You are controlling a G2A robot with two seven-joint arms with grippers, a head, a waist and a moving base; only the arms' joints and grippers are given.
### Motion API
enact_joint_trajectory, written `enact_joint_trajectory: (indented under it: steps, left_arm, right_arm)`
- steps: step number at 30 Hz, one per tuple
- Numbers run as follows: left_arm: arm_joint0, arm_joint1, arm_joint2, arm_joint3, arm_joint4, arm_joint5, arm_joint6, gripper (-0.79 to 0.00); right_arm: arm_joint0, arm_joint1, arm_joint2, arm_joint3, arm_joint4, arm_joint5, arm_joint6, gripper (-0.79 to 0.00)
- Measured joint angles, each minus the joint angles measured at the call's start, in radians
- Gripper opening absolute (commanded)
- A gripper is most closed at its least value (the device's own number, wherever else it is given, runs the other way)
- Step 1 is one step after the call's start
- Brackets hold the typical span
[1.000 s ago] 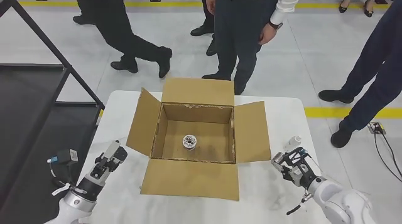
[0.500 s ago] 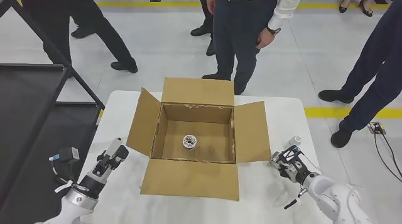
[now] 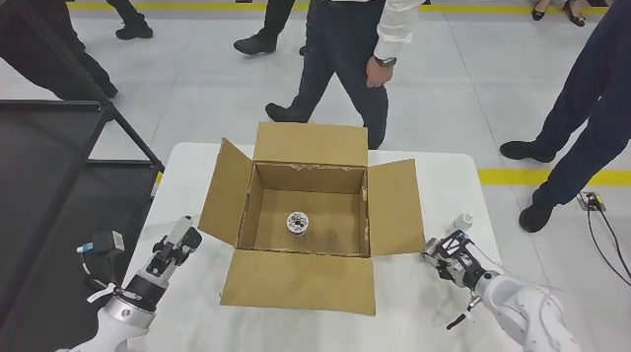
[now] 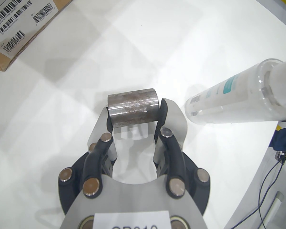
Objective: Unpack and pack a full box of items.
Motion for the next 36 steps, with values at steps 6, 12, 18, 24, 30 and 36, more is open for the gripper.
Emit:
enact_joint_trajectory:
  steps: [6,12,18,24,30,36]
  left_arm:
    - [0.003,0.0,0.002,-0.004,0.005,0.0,0.006,0.0]
    - [0.007,0.0,0.0,-0.007,0.004,-0.001,0.012,0.0]
    - [0.01,0.001,-0.001,-0.009,0.005,-0.002,0.015,0.0]
    - [0.011,0.001,-0.001,-0.011,0.005,-0.003,0.016,0.0]
    - [0.01,0.002,-0.004,-0.014,0.003,0.001,0.014,0.0]
    - [0.007,0.003,-0.003,-0.016,0.003,0.005,0.013,0.0]
  right_arm:
    - [-0.01,0.005,0.0,-0.015,0.003,0.004,-0.006,-0.228]
    - [-0.015,0.01,-0.004,-0.023,0.004,0.004,-0.008,-0.065]
    - [-0.021,0.015,-0.004,-0.034,0.008,0.002,-0.009,-0.04]
    - [-0.026,0.019,-0.009,-0.046,0.012,0.008,-0.009,-0.028]
    - [-0.027,0.023,-0.012,-0.052,0.017,0.011,-0.011,-0.028]
    - [-0.039,0.028,-0.008,-0.075,0.019,0.014,-0.011,-0.028]
